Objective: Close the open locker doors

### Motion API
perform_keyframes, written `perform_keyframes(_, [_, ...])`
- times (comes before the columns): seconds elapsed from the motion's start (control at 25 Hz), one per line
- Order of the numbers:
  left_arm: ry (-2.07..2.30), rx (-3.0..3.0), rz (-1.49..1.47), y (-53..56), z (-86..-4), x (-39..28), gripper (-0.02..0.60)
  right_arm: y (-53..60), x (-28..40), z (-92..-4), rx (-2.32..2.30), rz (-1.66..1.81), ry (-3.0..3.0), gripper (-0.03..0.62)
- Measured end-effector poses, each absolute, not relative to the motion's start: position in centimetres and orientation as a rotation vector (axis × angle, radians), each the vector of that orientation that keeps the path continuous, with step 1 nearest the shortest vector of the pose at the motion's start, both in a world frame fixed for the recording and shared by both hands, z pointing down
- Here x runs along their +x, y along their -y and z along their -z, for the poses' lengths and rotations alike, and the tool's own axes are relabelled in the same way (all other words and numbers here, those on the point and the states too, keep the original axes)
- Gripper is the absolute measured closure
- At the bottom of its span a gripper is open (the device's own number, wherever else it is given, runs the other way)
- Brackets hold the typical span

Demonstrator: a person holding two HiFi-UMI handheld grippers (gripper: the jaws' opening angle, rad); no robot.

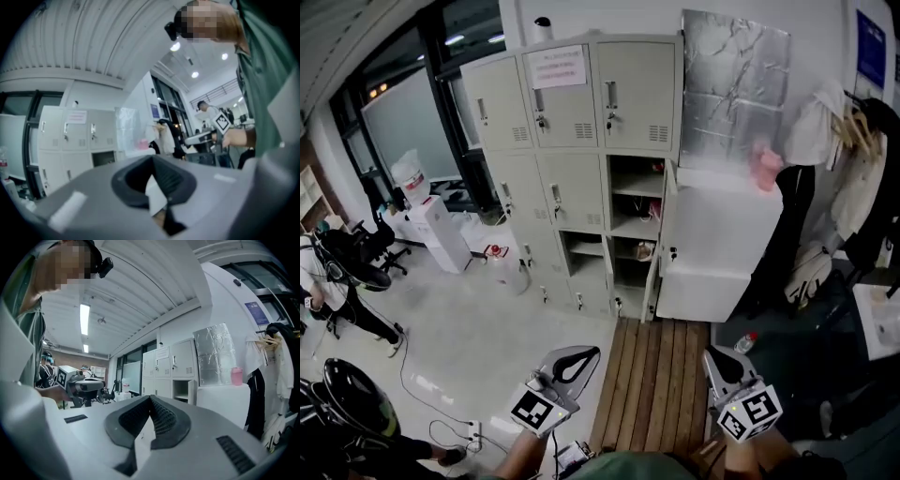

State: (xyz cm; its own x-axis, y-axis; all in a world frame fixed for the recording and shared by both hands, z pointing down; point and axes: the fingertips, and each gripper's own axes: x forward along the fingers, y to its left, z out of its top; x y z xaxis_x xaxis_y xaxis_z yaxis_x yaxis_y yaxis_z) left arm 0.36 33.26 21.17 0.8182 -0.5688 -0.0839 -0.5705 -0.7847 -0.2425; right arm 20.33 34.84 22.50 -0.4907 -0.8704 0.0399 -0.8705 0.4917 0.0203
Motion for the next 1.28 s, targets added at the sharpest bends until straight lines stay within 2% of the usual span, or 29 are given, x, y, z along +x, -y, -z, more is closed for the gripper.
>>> perform_keyframes(0.2, [-0.893, -2.751, 0.004, -28.2, -20.5, -2.9, 0.577, -30.3, 18.0, -21.4, 1.597, 0.020, 2.673, 0.588])
perform_keyframes(0.44, [-0.894, -2.788, -0.028, -23.2, -20.5, -2.6, 0.577, -25.5, 18.3, -20.3, 1.596, 0.043, 2.644, 0.588])
perform_keyframes(1.28, [-1.255, -2.657, 0.046, -6.3, -18.4, 9.0, 0.578, -4.4, 28.0, -22.0, 1.221, -0.061, 2.817, 0.588])
